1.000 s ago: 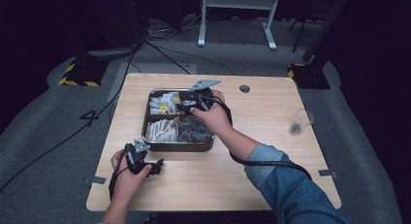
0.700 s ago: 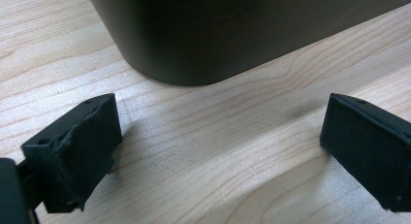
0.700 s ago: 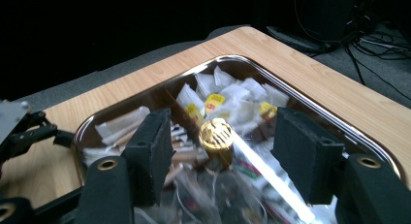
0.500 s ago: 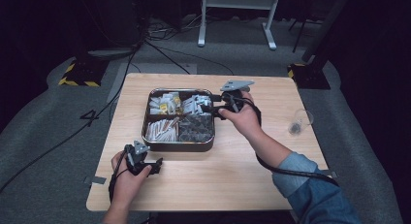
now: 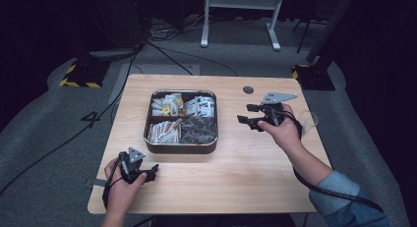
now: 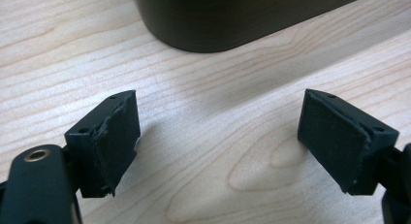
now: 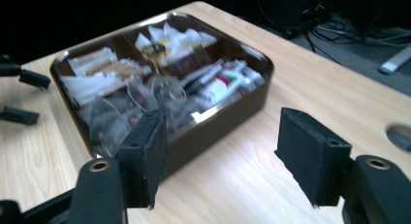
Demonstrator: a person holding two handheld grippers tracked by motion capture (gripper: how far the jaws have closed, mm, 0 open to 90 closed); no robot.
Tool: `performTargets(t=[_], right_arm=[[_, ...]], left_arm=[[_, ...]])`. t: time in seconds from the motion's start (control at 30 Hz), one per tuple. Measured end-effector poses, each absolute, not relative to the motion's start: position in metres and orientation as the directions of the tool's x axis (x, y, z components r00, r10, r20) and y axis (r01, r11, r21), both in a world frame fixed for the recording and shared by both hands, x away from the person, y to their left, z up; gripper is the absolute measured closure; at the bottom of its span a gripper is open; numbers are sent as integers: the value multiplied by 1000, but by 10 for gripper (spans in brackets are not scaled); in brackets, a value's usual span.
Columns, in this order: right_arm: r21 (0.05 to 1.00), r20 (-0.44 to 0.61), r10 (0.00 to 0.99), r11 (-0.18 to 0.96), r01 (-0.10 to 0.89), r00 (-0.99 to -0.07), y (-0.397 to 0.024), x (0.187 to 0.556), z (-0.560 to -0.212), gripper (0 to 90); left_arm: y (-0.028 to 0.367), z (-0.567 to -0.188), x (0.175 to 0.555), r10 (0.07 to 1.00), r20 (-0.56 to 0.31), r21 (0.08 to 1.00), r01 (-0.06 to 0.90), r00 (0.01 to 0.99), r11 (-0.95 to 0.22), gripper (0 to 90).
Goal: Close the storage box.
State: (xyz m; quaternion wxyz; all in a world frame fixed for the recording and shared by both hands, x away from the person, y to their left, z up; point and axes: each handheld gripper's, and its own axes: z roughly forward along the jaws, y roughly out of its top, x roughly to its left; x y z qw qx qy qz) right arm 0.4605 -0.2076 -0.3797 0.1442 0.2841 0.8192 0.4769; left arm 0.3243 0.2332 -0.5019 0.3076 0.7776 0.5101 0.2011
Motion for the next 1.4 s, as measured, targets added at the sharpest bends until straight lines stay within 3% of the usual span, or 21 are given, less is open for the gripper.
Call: performTargets(t=[0.3,0.73,1.07,1.23,1.4], right_arm=[[858,20,622,391,333,-783,-241,434,-396,357],[798,42,632,444,406,-774,-283,400,-447,355],[785,54,659,436,439,-750,-298,386,-487,320],[770,-52,671,499,398,-740,-301,380,-496,306],[753,-17,675,494,435,-737,-302,379,-503,279]], left_arm=[[232,-504,328,910,-28,690,666,413,-282,146],[233,-504,327,910,-21,692,663,414,-286,145],[231,-505,329,913,-31,687,672,407,-276,125],[231,-505,331,912,-24,685,671,410,-284,105],[230,-505,332,912,-22,684,671,410,-285,92]])
